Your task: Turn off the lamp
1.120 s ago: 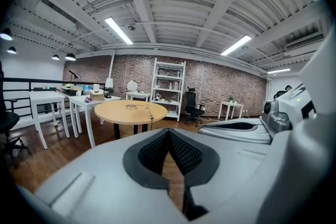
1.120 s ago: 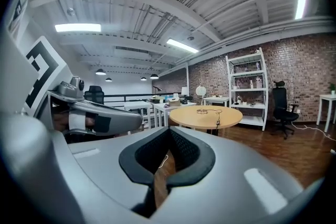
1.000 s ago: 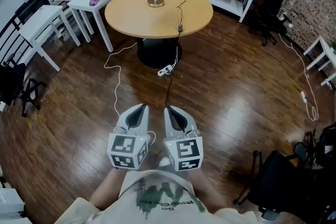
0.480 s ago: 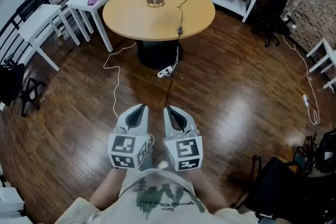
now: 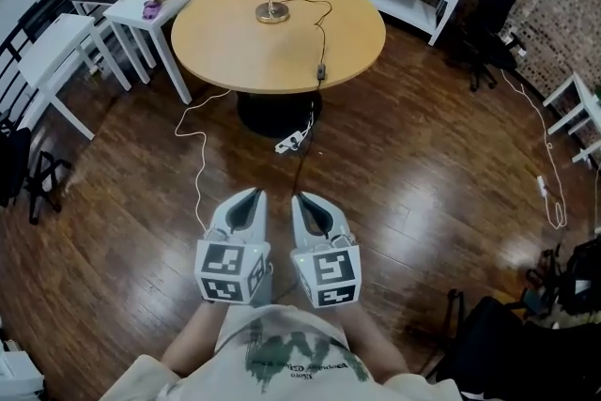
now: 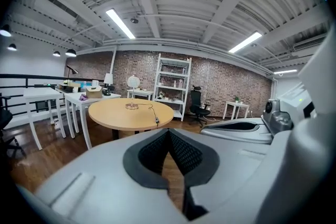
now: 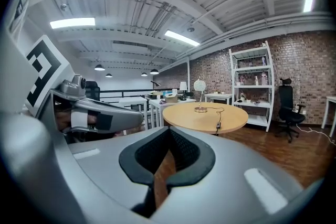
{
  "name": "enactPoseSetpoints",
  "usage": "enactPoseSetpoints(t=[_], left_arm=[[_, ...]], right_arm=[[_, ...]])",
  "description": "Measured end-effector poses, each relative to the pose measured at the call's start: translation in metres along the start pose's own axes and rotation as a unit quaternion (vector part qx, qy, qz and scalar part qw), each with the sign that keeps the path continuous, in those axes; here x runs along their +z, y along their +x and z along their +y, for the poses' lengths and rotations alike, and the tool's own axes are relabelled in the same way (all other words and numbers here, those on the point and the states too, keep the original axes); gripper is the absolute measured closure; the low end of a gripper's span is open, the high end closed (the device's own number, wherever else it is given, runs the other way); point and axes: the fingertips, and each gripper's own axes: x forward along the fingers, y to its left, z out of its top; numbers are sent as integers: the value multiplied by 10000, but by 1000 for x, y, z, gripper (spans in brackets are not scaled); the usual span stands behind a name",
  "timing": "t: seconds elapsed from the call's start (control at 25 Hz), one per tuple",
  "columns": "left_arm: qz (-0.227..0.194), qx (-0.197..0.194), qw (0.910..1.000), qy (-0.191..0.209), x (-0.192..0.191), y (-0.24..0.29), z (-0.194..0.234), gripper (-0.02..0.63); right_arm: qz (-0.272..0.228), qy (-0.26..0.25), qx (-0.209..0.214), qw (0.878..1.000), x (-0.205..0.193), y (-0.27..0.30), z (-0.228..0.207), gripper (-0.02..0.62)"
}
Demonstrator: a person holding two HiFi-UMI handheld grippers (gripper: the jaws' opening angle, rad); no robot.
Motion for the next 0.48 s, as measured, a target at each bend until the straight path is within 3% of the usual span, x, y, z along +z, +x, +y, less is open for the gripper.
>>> enactPoseSetpoints(t=[0.48], left_arm=[[174, -319, 9993, 0, 37, 95, 70, 611]], right_arm=[[50, 119, -237, 9996, 40, 115, -26, 595]])
